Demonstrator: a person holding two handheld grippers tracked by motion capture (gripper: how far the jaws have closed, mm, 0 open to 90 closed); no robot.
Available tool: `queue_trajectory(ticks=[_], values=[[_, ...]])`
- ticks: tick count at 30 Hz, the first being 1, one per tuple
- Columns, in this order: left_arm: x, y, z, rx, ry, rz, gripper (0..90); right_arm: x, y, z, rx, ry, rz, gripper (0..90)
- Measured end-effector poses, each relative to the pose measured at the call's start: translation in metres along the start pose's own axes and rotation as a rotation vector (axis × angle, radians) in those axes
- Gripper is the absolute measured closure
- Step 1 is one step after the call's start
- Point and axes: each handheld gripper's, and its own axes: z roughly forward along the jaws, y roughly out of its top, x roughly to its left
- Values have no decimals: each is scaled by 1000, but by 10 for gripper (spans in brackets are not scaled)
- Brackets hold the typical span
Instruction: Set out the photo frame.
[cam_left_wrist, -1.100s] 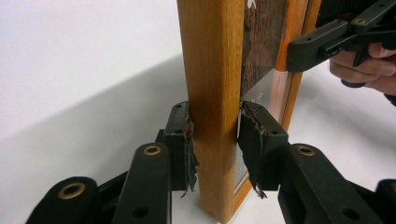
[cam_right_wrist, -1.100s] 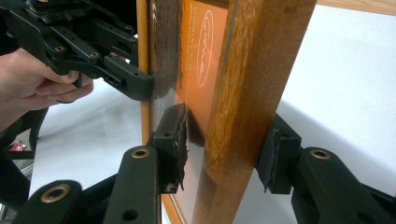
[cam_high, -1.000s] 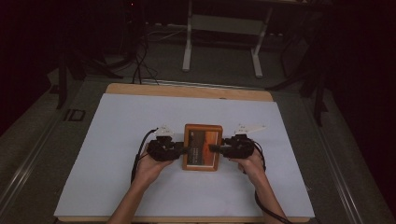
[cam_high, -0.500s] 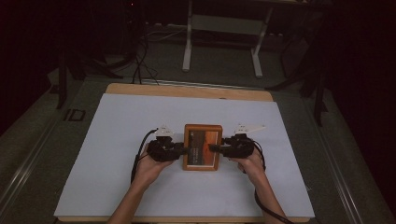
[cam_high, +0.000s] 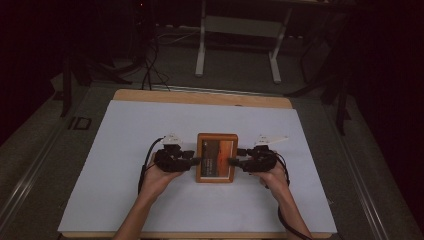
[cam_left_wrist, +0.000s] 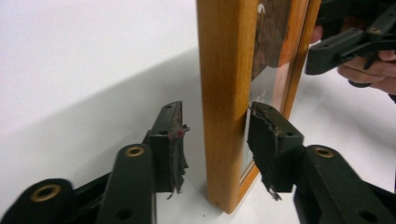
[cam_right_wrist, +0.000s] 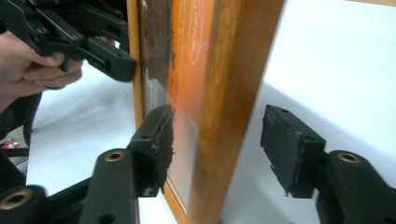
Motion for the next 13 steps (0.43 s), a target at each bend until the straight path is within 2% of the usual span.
queue_trajectory(ticks=[7,10,11,13], values=[[5,6,-27,-61,35,-8,511,1,-12,-34,11,-67,14,343],[8,7,-40,-84,69,-12,510,-1,-22,-52,19,-134,29,300],[10,7,-43,-88,83,-10,508,-2,-24,-56,32,-151,31,289],[12,6,-49,-86,126,-2,495,-5,-30,-65,62,-214,30,281]])
